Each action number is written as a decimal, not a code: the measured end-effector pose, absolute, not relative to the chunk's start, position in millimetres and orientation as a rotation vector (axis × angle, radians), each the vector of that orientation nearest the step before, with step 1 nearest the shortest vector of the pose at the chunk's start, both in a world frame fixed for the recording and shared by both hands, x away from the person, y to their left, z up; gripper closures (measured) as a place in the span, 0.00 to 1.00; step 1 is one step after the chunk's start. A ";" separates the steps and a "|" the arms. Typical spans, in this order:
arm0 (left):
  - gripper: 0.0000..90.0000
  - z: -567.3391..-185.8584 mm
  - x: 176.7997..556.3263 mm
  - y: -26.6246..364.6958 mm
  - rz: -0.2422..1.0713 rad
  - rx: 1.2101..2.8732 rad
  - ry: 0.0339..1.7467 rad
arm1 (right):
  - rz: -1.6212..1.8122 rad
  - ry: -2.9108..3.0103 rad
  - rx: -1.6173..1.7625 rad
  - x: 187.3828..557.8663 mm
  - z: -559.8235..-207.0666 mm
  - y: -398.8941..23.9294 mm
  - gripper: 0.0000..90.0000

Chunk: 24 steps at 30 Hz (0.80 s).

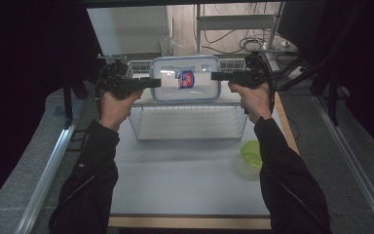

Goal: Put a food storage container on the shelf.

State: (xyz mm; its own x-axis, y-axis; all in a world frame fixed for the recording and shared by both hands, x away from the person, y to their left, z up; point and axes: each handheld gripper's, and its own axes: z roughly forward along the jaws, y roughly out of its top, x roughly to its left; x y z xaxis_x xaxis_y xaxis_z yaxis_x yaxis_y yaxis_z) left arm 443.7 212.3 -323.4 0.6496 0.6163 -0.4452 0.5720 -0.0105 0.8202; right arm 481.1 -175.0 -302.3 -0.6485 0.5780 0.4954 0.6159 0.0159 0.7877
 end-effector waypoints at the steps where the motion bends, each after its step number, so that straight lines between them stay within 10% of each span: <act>1: 0.50 -323.4 443.7 212.0 0.051 1.672 0.989 | -1.752 -2.218 -1.304 481.0 -302.5 -174.5 0.56; 24: 0.27 -338.2 457.0 208.9 -0.013 1.622 1.073 | -1.732 -2.265 -1.371 487.5 -315.8 -165.7 0.52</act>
